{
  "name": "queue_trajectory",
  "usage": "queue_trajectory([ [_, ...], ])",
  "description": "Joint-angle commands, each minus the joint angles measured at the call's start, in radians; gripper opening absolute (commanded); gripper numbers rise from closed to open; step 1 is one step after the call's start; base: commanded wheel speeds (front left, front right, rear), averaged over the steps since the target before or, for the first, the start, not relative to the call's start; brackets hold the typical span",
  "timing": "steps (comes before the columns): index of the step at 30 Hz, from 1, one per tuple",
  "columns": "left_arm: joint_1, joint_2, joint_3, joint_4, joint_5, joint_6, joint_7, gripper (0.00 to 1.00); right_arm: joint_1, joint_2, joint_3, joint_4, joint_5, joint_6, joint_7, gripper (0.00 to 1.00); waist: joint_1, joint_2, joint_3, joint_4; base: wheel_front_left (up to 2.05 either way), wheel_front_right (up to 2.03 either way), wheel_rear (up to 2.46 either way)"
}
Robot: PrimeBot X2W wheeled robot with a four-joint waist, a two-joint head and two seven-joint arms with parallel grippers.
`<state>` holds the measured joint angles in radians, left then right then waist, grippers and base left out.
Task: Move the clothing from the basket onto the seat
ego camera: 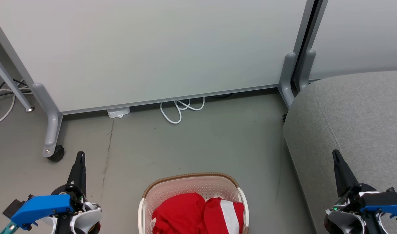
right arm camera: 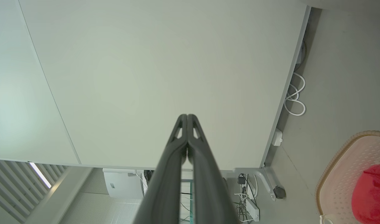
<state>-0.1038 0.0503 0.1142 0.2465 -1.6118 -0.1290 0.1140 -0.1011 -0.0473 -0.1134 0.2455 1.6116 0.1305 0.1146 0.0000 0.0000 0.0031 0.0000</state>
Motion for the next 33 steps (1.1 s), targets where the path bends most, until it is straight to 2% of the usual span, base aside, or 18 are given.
queue_trajectory([
  [1, -0.010, 0.000, 0.001, -0.005, -0.002, -0.004, 0.003, 0.00, -0.015, -0.006, -0.001, -0.002, 0.003, 0.000, 0.002, 0.00, 0.0000, 0.0000, 0.000, 0.000, 0.00, 0.00, 0.00],
  [17, -0.010, 0.000, 0.001, -0.005, -0.002, -0.004, 0.003, 0.00, -0.015, -0.006, -0.001, -0.003, 0.003, 0.000, 0.002, 0.00, 0.0000, 0.0000, 0.000, 0.000, 0.00, 0.00, 0.00],
  [18, 0.000, 0.000, 0.000, 0.000, 0.000, 0.000, 0.000, 1.00, 0.000, 0.000, 0.000, 0.000, 0.000, 0.000, 0.000, 1.00, 0.0000, 0.0000, 0.000, 0.000, 0.00, 0.00, 0.00],
  [27, 0.024, -0.005, -0.018, 0.021, 0.024, 0.000, -0.030, 1.00, 0.019, 0.006, 0.010, 0.027, -0.028, -0.001, -0.030, 1.00, 0.0000, 0.0000, 0.001, 0.000, 0.00, 0.00, 0.00],
  [33, 0.015, -0.004, -0.034, 0.008, 0.098, 0.000, -0.059, 1.00, 0.015, 0.005, 0.019, 0.019, -0.089, -0.001, -0.059, 1.00, 0.0000, 0.0000, 0.002, -0.001, 0.00, 0.00, 0.00],
])
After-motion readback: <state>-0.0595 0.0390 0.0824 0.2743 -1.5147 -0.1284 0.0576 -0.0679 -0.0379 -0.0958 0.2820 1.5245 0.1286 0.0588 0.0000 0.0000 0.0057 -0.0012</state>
